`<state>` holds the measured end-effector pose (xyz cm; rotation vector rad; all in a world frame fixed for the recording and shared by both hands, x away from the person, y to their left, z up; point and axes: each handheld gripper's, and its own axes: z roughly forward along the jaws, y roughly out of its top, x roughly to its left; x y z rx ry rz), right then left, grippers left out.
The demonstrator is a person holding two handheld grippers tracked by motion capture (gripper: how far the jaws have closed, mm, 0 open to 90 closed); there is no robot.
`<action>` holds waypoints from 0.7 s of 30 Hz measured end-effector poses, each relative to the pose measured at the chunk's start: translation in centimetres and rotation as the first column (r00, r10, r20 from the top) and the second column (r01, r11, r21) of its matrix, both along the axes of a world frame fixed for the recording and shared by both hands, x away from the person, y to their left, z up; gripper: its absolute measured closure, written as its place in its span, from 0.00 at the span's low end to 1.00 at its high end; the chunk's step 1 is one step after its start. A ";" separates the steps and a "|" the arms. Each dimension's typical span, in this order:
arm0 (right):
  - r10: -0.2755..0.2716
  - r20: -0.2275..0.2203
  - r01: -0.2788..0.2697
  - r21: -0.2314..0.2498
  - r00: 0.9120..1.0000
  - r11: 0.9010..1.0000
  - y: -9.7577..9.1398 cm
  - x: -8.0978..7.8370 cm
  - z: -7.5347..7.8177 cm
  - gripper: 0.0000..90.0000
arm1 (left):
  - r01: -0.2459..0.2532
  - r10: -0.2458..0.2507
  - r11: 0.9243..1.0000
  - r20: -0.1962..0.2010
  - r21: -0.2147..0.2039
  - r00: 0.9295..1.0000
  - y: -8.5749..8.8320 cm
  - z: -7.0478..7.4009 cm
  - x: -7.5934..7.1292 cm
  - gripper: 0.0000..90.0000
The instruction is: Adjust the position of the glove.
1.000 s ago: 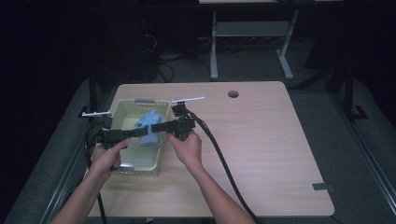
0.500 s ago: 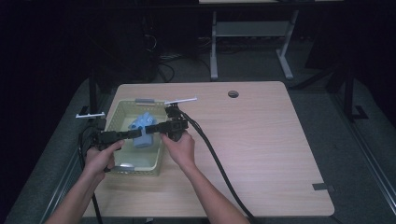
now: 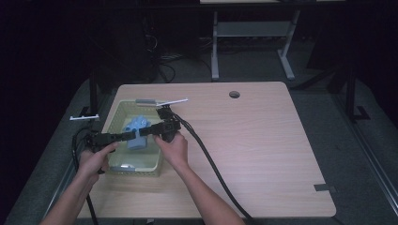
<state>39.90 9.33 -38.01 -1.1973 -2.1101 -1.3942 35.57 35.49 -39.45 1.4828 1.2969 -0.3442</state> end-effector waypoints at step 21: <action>0.007 -0.020 -0.007 -0.019 1.000 1.000 0.9 0.6 -1.2 0.82 | 0.003 -0.002 0.999 -0.028 0.035 1.000 1.0 -0.6 0.2 0.92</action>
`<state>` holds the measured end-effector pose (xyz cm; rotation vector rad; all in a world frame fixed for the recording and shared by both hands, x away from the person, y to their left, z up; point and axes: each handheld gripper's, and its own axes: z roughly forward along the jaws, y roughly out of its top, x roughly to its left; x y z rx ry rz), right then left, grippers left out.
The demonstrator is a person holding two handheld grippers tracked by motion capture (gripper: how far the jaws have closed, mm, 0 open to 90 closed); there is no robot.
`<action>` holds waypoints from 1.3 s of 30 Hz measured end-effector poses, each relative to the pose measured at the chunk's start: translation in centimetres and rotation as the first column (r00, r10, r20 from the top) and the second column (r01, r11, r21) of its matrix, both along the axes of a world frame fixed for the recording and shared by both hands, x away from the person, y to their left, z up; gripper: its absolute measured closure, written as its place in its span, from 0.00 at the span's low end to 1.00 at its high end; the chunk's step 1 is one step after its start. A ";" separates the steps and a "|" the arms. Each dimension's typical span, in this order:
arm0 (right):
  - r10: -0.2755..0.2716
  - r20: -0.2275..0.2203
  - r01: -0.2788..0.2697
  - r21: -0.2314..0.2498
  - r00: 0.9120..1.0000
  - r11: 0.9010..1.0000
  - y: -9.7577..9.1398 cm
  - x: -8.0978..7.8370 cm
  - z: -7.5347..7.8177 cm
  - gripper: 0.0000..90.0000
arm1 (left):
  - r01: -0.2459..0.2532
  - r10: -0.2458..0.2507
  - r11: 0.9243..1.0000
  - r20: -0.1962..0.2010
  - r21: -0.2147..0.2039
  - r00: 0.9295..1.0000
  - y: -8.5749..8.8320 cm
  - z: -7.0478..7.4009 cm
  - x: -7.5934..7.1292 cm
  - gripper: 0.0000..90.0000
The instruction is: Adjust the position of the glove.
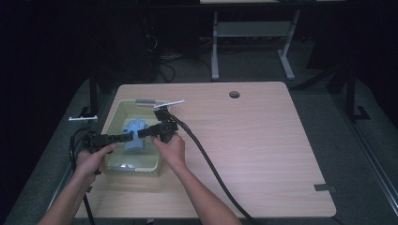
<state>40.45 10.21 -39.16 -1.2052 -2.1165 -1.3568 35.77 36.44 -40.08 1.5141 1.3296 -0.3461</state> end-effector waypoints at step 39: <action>-0.043 -0.005 0.043 -0.002 0.999 0.999 -2.5 0.1 -0.6 0.78 | 0.008 0.000 0.995 -0.078 0.101 0.997 0.0 -1.5 1.1 0.92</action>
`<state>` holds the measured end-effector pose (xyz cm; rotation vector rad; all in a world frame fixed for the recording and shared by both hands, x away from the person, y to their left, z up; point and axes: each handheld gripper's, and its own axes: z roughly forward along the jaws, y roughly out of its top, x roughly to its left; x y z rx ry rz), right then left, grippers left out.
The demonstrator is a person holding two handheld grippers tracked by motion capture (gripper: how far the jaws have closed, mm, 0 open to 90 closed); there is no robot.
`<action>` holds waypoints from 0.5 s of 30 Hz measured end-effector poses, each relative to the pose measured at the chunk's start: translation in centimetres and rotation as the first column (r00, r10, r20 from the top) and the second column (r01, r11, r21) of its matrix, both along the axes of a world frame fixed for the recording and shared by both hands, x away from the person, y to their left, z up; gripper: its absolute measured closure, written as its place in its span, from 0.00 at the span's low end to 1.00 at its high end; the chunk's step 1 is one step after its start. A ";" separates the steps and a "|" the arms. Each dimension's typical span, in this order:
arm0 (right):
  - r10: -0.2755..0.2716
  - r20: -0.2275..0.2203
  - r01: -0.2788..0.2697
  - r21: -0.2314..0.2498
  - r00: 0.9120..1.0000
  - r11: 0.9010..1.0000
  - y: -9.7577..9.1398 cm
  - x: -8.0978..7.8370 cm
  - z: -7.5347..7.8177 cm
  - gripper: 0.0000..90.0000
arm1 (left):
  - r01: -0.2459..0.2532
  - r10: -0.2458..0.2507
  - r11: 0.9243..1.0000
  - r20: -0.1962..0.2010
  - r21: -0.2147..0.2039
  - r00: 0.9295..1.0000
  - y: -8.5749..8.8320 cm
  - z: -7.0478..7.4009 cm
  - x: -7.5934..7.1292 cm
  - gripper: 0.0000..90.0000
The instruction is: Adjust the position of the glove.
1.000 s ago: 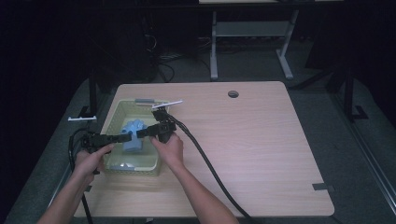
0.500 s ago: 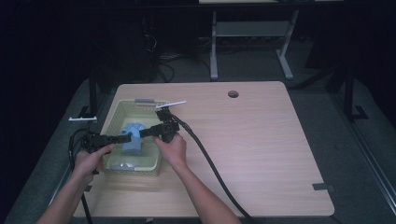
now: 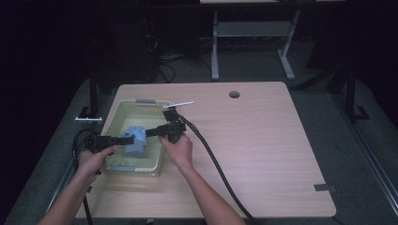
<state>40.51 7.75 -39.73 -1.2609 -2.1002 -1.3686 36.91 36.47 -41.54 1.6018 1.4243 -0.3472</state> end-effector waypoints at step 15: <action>-0.014 0.012 0.014 0.015 1.000 1.000 -1.8 -0.5 0.6 0.77 | 0.044 -0.008 0.959 -0.128 0.279 0.992 -2.1 -0.2 2.0 0.92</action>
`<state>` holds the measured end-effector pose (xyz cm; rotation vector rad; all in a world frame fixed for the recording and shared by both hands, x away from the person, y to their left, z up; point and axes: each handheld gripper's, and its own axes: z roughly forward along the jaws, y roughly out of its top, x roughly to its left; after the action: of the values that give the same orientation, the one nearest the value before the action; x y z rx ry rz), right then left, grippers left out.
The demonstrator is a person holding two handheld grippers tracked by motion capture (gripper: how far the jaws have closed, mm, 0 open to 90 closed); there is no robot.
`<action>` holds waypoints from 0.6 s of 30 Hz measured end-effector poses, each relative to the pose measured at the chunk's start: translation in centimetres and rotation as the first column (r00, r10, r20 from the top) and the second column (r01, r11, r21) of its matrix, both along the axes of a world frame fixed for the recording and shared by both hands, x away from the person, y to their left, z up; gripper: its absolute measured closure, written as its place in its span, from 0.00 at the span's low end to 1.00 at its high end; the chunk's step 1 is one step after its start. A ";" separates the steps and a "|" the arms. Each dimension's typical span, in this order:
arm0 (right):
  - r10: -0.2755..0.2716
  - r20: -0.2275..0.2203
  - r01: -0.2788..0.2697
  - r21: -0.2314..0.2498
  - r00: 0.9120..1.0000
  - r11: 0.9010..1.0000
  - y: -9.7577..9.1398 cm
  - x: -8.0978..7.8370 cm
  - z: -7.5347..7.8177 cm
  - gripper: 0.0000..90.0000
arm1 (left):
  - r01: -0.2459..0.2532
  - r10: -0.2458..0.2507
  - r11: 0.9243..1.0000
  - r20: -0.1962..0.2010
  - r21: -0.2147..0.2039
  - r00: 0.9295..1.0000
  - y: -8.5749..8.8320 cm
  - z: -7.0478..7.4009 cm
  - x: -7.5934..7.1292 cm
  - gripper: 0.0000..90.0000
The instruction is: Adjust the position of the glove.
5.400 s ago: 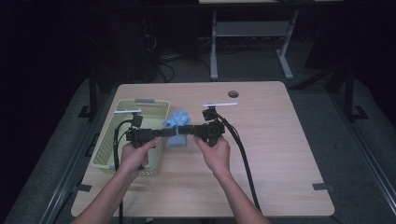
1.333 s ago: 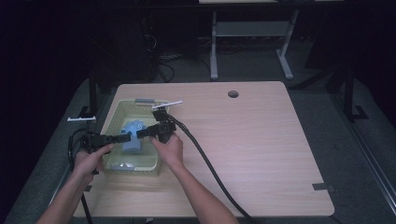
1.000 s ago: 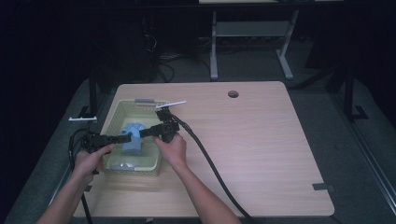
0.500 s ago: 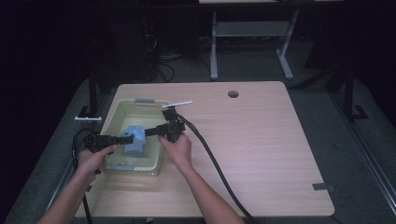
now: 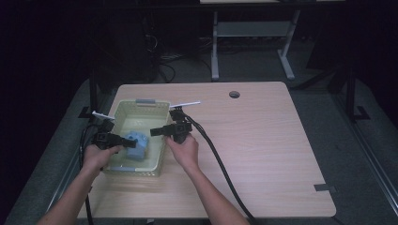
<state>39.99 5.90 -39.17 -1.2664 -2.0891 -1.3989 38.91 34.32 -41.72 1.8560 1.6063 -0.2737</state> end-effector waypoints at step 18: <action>-0.003 0.025 0.002 0.014 1.000 1.000 -0.5 -0.3 0.6 0.76 | 0.003 0.010 0.989 -0.080 0.150 0.997 -0.7 -0.4 0.7 0.79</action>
<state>39.66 5.40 -38.53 -1.2529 -2.0916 -1.4349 39.57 33.59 -42.13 1.9774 1.7263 -0.2337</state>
